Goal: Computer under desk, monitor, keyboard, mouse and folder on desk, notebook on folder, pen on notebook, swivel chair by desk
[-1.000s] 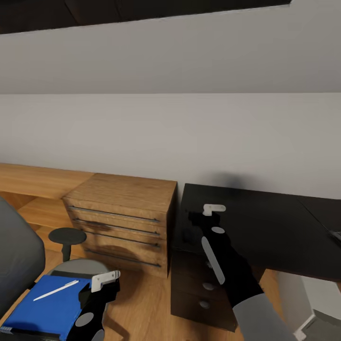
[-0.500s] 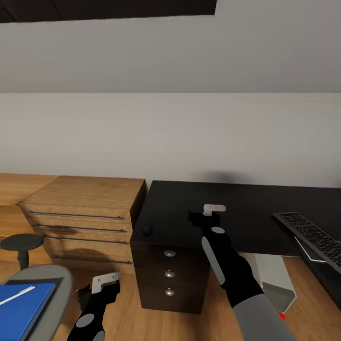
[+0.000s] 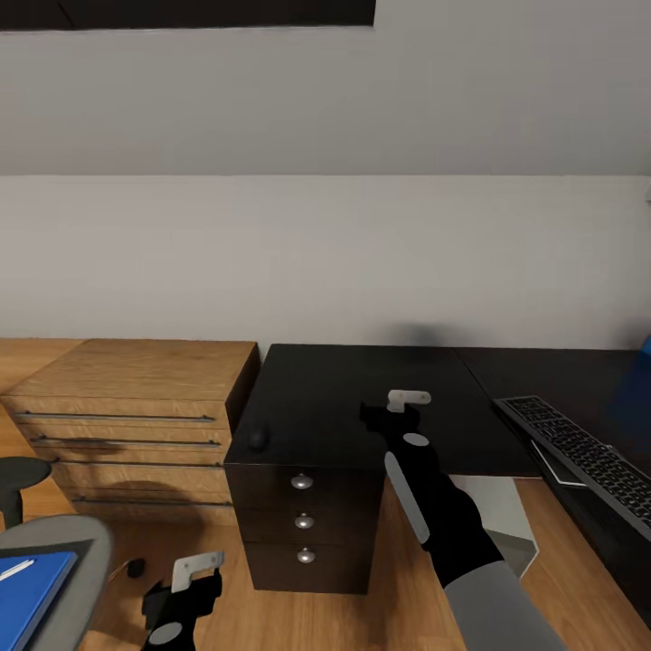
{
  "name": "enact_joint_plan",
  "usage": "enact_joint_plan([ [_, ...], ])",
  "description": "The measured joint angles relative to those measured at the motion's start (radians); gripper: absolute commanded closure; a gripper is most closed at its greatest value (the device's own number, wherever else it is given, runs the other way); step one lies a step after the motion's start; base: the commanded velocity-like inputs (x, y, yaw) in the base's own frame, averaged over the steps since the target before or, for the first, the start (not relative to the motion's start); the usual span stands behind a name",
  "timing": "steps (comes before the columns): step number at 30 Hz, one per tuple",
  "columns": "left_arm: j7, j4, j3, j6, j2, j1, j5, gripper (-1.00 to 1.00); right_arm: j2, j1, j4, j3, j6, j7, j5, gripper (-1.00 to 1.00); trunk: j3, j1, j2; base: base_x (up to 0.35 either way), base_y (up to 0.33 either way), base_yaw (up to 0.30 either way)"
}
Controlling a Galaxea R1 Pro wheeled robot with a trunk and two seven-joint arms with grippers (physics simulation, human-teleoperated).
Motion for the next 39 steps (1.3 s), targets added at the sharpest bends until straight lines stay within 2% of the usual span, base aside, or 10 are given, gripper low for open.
enact_joint_plan([
  [2,0.001,0.048,-0.001,-0.031,0.000,0.000,0.000,-1.00,0.000,0.000,0.000,0.000,0.001,0.000,0.001,-1.00,0.000,0.000,0.000,0.000,0.000,-0.001],
  [3,-0.003,0.218,-0.030,-0.309,-0.022,0.000,-0.009,-1.00,0.000,0.000,0.000,0.000,0.002,0.000,0.002,-1.00,0.000,0.000,0.000,0.000,0.000,0.000],
  [4,-0.003,0.320,-0.036,-0.351,-0.028,0.001,-0.005,-1.00,0.000,0.000,0.000,0.000,0.002,0.000,0.002,-1.00,0.000,0.000,0.000,0.000,0.000,0.000],
  [5,-0.003,0.356,-0.049,-0.377,-0.039,0.000,-0.009,-1.00,0.000,0.000,0.000,0.000,0.002,0.000,0.002,-1.00,0.000,0.000,0.000,0.000,0.000,0.000],
  [10,-0.001,0.450,-0.078,-0.421,-0.065,0.000,-0.011,-1.00,0.000,0.000,0.001,0.000,0.001,-0.001,0.003,-1.00,0.000,0.000,0.000,0.000,0.000,0.000],
  [15,0.000,0.490,-0.083,-0.429,-0.069,0.000,-0.013,-1.00,0.000,0.000,0.001,0.000,0.001,0.000,0.003,-1.00,0.000,0.000,0.000,0.000,0.000,-0.055],
  [31,0.000,0.503,-0.077,-0.433,-0.069,0.000,-0.010,-1.00,0.000,0.000,-0.001,-0.004,0.002,-0.004,0.006,-1.00,0.000,0.000,0.000,0.000,0.000,-0.242],
  [39,0.000,0.511,-0.077,-0.433,-0.069,0.000,-0.010,-1.00,-0.002,0.006,-0.056,-0.006,0.025,-0.006,0.006,-1.00,0.000,0.000,0.000,0.000,0.000,-0.096],
])
